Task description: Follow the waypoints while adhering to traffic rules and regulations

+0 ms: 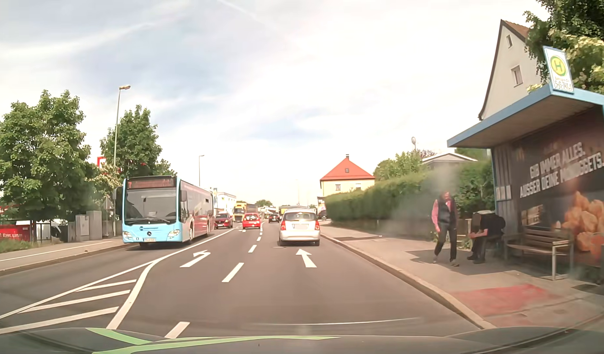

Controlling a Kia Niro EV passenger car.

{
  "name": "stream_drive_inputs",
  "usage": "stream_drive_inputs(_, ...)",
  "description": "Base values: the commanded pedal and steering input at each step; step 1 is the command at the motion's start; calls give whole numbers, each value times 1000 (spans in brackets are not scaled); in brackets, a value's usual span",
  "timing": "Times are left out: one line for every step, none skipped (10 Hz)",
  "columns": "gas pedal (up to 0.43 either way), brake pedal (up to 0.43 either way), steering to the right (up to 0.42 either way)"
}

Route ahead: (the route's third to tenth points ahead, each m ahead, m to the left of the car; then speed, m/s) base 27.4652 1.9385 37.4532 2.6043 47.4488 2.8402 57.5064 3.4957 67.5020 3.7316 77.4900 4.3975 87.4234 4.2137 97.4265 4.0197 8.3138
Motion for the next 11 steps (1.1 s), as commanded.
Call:
stream_drive_inputs(118,0,-16)
stream_drive_inputs(118,0,-15)
stream_drive_inputs(118,0,-15)
stream_drive_inputs(118,0,-13)
stream_drive_inputs(118,0,-10)
stream_drive_inputs(118,0,-9)
stream_drive_inputs(118,0,-9)
stream_drive_inputs(118,0,-9)
stream_drive_inputs(118,0,-9)
stream_drive_inputs(118,0,-9)
stream_drive_inputs(130,0,-9)
